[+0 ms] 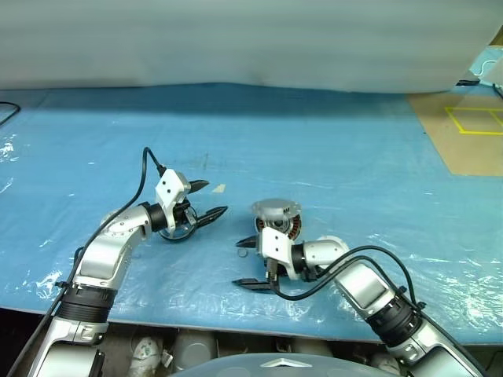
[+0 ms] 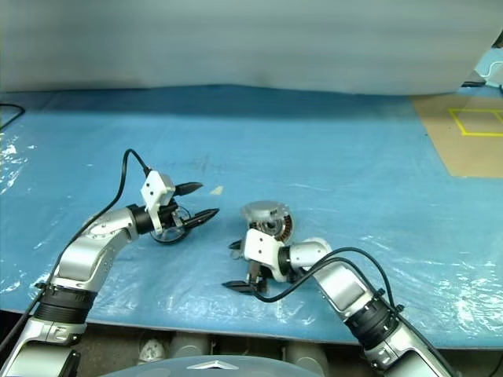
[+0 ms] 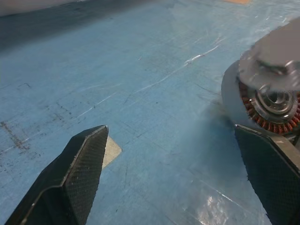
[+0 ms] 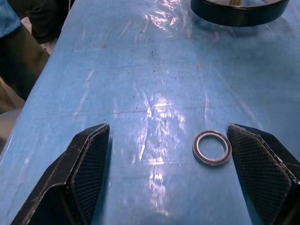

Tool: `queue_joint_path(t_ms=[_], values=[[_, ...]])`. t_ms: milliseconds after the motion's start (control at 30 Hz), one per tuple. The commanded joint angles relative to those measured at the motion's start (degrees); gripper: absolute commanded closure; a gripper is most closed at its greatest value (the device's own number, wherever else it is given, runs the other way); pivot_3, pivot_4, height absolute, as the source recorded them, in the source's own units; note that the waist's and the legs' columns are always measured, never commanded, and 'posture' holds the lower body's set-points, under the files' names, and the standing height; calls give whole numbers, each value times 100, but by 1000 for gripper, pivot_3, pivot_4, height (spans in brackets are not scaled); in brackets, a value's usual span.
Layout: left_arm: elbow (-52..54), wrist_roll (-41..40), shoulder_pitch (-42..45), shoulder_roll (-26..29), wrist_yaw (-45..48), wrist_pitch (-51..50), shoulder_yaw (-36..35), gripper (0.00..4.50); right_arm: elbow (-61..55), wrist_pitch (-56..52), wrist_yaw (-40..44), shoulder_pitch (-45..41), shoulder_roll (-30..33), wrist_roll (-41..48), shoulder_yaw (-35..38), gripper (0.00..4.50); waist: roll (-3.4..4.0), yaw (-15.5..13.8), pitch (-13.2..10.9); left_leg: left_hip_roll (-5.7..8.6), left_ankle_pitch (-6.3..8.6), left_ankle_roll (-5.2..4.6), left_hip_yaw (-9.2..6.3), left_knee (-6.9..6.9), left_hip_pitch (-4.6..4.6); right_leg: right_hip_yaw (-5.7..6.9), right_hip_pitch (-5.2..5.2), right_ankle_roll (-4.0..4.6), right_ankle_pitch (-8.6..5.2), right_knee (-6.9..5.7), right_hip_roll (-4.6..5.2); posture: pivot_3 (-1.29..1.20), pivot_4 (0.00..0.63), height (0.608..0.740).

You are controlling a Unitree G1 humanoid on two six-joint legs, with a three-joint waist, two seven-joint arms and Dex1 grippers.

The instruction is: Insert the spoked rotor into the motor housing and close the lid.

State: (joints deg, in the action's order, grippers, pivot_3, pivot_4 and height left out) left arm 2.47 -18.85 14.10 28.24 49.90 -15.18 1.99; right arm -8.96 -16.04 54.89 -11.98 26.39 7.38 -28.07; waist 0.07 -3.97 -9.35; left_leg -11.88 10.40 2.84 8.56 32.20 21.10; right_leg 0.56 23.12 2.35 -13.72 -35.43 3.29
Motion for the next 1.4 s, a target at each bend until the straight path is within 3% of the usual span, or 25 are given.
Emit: queue_joint_path(t_ms=[33,267,500,633,800,1000,1400], values=[[58,-8,46,16,54,108,-20,0,-497,-286,51,-28,-7,603,572,319,0,0,0,-1,0,0,0,0,0,0,0,0,0,0,-1,0,150,740],[59,-26,228,43,103,3,12,0,-1478,-1250,104,-41,227,1485,1204,319,0,-2,-1,-1,-1,1,0,-7,7,1,10,1,-1,3,-4,0,150,740],[168,-67,314,53,119,-134,10,0,-2450,-2049,206,326,1181,2189,1900,319,-1,-19,-2,1,-1,1,0,-9,8,0,9,0,-1,10,-3,0,150,740],[226,-90,332,47,137,-198,20,0,-2506,-2080,519,627,2188,2013,2213,319,-1,-37,-2,1,-1,1,0,-8,7,0,6,-1,-1,13,-2,0,150,740],[254,-62,349,45,179,-163,68,0,-1824,-1788,418,514,2799,1445,2343,319,-1,-19,-3,0,0,0,0,-10,5,0,7,-1,-1,15,-5,0,150,740],[382,-47,283,70,234,-147,122,0,-81,-1058,-965,-400,2327,-252,1808,319,-2,4,-3,1,-1,1,1,-7,9,0,10,0,-1,12,-5,0,150,740],[656,-58,-56,45,114,-160,113,0,1260,-576,-2113,-1073,621,-1428,1110,319,-2,42,-4,-2,-1,1,3,-1,-4,-2,7,2,0,-5,-8,0,150,740]])
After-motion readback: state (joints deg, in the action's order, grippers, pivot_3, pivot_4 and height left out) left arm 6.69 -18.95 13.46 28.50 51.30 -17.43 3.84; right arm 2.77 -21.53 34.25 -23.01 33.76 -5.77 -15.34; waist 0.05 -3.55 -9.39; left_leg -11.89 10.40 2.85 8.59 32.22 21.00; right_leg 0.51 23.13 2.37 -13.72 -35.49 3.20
